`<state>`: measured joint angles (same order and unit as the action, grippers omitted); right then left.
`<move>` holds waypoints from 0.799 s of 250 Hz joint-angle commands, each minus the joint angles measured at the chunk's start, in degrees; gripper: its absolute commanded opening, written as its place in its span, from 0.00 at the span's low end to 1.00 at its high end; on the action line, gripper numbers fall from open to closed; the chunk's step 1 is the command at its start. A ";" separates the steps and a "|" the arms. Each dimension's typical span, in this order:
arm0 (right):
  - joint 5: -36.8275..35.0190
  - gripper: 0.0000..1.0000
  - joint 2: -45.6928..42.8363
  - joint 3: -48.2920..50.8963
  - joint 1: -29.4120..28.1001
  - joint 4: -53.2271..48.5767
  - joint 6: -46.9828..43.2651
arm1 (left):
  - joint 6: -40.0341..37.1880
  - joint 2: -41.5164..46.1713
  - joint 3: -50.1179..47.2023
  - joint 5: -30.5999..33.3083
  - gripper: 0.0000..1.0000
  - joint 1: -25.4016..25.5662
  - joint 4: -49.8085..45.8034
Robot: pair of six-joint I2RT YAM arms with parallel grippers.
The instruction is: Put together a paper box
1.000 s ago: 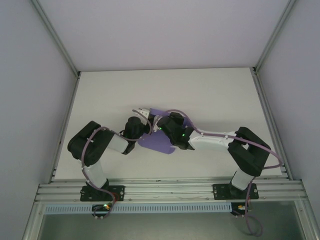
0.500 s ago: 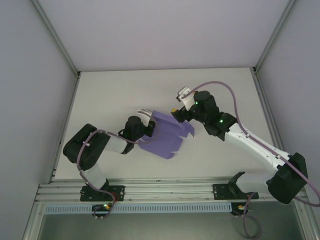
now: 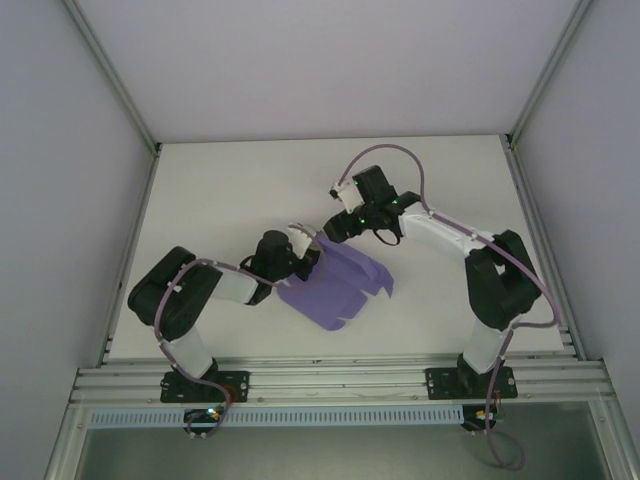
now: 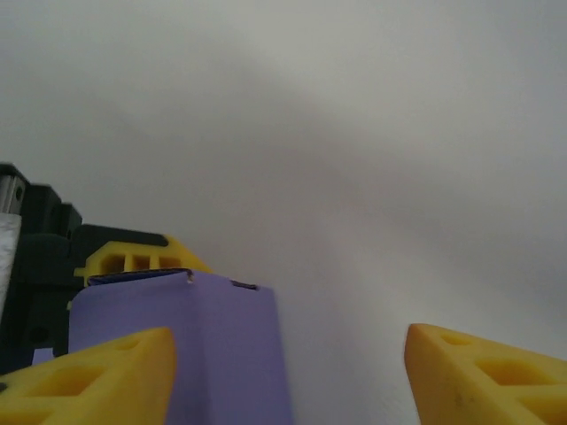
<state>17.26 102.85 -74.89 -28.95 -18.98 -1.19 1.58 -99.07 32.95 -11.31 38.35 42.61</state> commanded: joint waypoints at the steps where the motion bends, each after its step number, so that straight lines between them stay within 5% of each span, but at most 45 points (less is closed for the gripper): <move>1: 6.30 0.65 2.53 -1.41 -0.54 -3.46 0.38 | -2.59 -1.82 1.43 2.21 0.00 0.71 -4.42; 38: 5.90 0.55 5.25 0.00 -1.12 -3.89 0.79 | -1.59 -2.66 1.27 2.03 0.12 0.76 -2.85; 132: 3.08 0.50 6.91 1.87 -0.93 -5.18 0.98 | -0.97 -5.43 1.51 4.36 0.38 0.63 10.19; 200: 5.04 0.49 8.30 0.80 -0.67 -6.58 -0.28 | -3.81 -6.98 4.72 3.15 0.33 -0.17 12.43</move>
<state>21.93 106.24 -75.94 -28.34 -17.54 0.25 -0.05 -105.30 34.37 -7.70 38.52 49.91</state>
